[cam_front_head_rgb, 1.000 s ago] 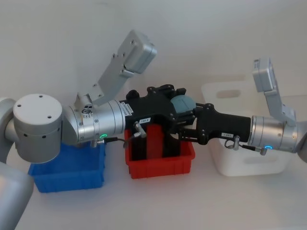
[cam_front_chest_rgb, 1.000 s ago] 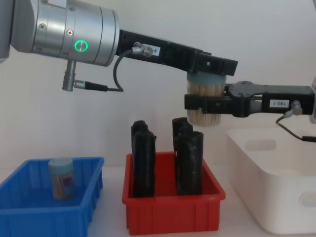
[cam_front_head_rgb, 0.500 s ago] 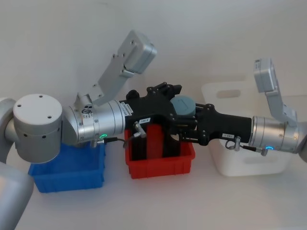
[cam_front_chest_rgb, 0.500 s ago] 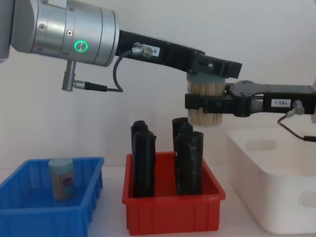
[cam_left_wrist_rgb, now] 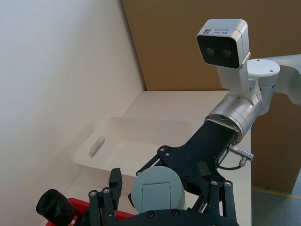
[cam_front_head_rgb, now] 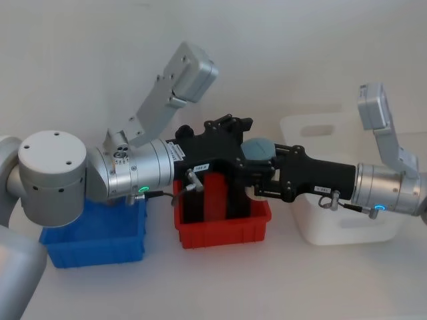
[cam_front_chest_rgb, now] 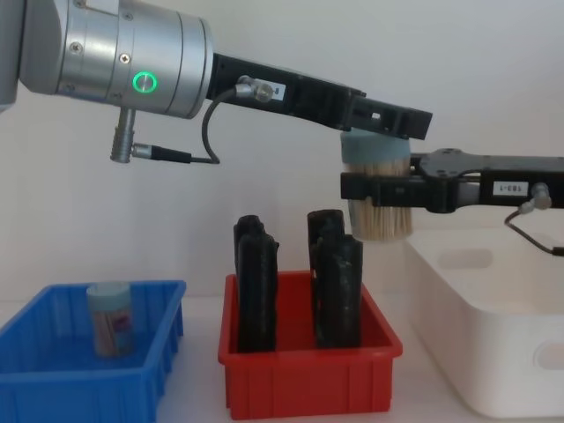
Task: Pick the cotton swabs from the blue box and place them into the white box.
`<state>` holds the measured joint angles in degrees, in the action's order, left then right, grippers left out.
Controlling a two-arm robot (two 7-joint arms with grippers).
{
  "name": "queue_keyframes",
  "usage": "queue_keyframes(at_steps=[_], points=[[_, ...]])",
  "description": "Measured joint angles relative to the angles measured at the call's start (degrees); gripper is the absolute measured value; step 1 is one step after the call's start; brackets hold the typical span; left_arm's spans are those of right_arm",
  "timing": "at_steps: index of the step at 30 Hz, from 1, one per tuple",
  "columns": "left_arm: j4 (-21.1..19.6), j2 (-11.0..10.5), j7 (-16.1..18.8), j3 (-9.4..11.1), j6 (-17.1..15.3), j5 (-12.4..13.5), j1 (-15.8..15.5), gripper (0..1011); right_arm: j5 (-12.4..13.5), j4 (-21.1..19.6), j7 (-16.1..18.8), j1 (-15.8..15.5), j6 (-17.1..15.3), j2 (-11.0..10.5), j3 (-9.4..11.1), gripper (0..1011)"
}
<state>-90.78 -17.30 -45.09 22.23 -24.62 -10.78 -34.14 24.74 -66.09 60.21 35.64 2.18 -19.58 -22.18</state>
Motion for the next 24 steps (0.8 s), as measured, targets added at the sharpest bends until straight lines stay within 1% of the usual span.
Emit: queue_keyframes(at_steps=[5,6,8,9,12,24], points=[[0.0,0.0,0.0,0.0,0.0,0.0,0.0,1004,0.1,0.0,-2.3,-0.6,-0.2,-0.8,0.5,667],[0.0,0.0,0.0,0.0,0.0,0.0,0.0,1004,0.1,0.0,-2.3,-0.6,-0.2,-0.8,0.5,667],[0.0,0.0,0.0,0.0,0.0,0.0,0.0,1004,0.3,0.0,-3.7,-1.0,-0.2,-1.3,0.9,667],[0.0,0.0,0.0,0.0,0.0,0.0,0.0,1004,0.3,0.0,-3.7,-1.0,-0.2,-1.3,0.9,667],[0.0,0.0,0.0,0.0,0.0,0.0,0.0,1004,0.4,0.1,-5.3,-1.3,-0.2,-1.8,1.4,667],[0.0,0.0,0.0,0.0,0.0,0.0,0.0,1004,0.6,1.0,-12.5,-2.4,-0.1,-3.7,3.2,667]])
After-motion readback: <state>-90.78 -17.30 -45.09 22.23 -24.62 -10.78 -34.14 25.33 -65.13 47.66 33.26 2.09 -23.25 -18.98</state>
